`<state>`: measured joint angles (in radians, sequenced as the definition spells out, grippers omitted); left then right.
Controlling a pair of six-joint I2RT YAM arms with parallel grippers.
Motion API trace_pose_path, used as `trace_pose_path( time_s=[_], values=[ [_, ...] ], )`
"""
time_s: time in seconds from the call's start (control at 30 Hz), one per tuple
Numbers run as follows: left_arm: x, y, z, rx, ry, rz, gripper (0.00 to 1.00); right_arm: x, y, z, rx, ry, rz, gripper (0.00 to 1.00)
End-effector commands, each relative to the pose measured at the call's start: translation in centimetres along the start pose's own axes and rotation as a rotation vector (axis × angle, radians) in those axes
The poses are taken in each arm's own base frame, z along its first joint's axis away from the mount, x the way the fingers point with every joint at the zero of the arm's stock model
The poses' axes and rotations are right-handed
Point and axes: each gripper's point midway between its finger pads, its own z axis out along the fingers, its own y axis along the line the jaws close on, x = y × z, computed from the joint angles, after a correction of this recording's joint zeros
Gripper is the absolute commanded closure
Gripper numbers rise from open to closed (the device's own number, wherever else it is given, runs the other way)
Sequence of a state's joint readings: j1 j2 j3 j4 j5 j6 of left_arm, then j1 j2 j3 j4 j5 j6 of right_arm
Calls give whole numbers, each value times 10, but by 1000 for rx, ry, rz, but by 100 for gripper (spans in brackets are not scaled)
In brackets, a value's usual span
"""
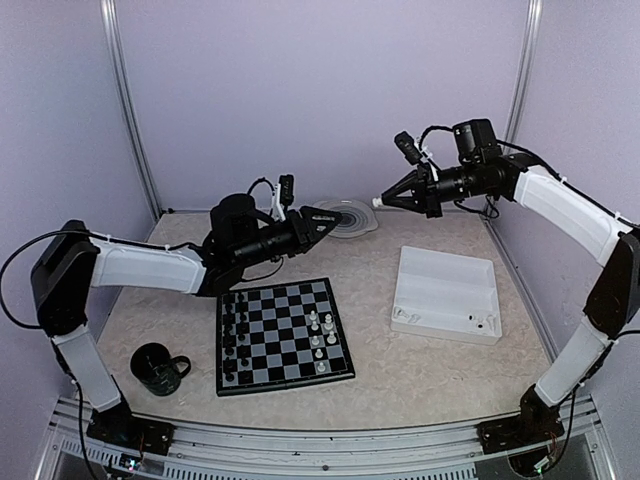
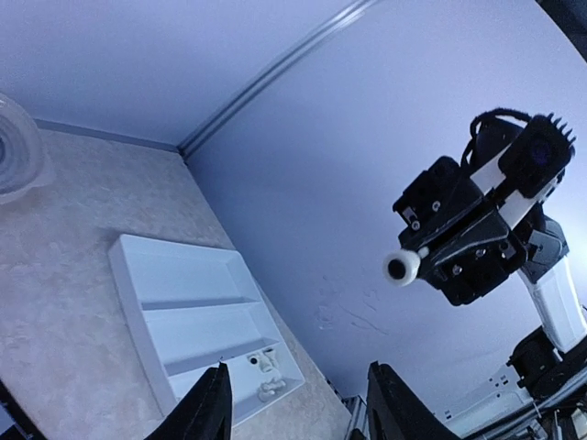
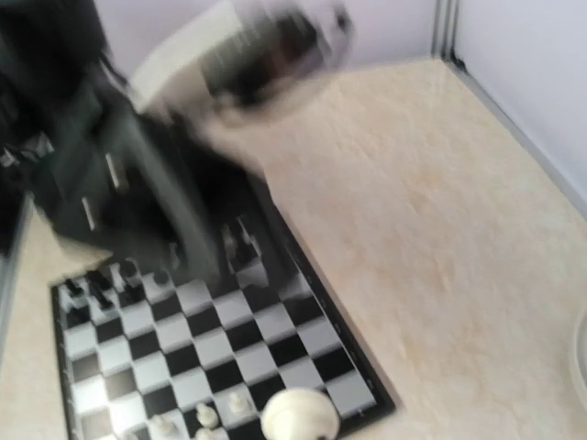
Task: Set up the chess pieces on the board
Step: Pass from the left arm to the right, then place the knight at g1.
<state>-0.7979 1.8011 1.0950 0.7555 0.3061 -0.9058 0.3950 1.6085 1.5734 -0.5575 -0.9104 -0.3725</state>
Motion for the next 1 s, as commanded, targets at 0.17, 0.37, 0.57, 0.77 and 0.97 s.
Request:
trace_pose_path(
  time_s=[0.17,0.37,0.57,0.77,0.97],
  values=[
    [-33,46,-83,-447,-21,253,48,61,-23,66,50,317,18,98],
    [-34,50,-114,-522,-44,280,47,103,-35,119,55,488,28,98],
    [-31,51,-131,-546,-45,290,47,133,-39,158,27,588,23,99],
    [-30,55,-140,-569,-44,302,46,164,-24,189,-10,684,-29,99],
    [-28,60,-144,-584,-41,306,46,183,-14,202,-34,730,-46,99]
  ],
)
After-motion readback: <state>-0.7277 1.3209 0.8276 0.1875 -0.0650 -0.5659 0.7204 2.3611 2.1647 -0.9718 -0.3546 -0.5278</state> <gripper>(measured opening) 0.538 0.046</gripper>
